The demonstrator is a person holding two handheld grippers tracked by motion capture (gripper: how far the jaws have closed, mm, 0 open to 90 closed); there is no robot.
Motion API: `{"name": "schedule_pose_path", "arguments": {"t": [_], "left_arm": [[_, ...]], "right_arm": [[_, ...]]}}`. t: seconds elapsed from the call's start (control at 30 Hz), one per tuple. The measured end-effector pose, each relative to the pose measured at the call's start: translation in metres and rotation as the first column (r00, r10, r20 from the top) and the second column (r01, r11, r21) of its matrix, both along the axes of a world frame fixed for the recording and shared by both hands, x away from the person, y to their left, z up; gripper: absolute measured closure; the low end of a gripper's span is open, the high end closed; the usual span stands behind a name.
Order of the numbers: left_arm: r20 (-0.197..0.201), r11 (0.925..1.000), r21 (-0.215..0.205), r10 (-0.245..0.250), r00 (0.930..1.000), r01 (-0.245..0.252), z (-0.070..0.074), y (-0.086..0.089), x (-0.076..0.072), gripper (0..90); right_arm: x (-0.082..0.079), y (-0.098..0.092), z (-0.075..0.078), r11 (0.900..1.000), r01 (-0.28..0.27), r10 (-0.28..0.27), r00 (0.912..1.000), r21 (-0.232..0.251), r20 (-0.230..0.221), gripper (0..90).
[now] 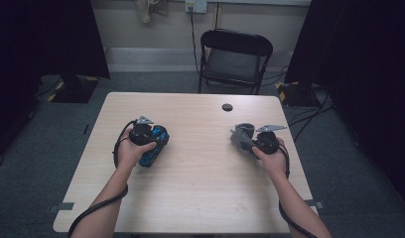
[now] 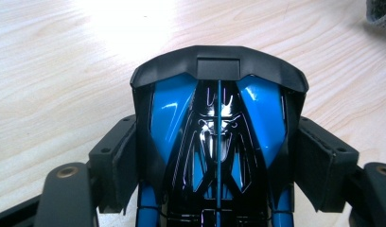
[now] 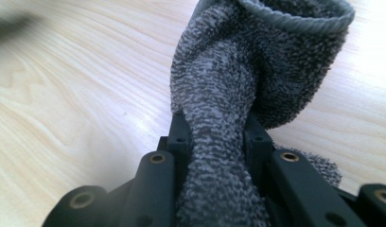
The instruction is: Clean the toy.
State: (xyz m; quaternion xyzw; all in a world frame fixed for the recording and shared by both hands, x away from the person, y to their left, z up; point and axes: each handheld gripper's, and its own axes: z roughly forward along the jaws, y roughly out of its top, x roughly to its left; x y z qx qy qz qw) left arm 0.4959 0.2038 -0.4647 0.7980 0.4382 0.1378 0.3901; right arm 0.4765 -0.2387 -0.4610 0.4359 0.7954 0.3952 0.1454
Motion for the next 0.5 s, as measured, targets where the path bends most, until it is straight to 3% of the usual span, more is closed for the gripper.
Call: {"name": "schedule_pose_path", "arguments": {"t": [0.5], "left_arm": [[-0.012,0.9994,0.035,-0.004,0.9999,0.005,-0.015,-0.007,0.008,25.4]], "right_arm": [[0.011,-0.002,-0.013,1.000,0.019,-0.019,0.9998,-0.007,-0.004,69.6]]}}
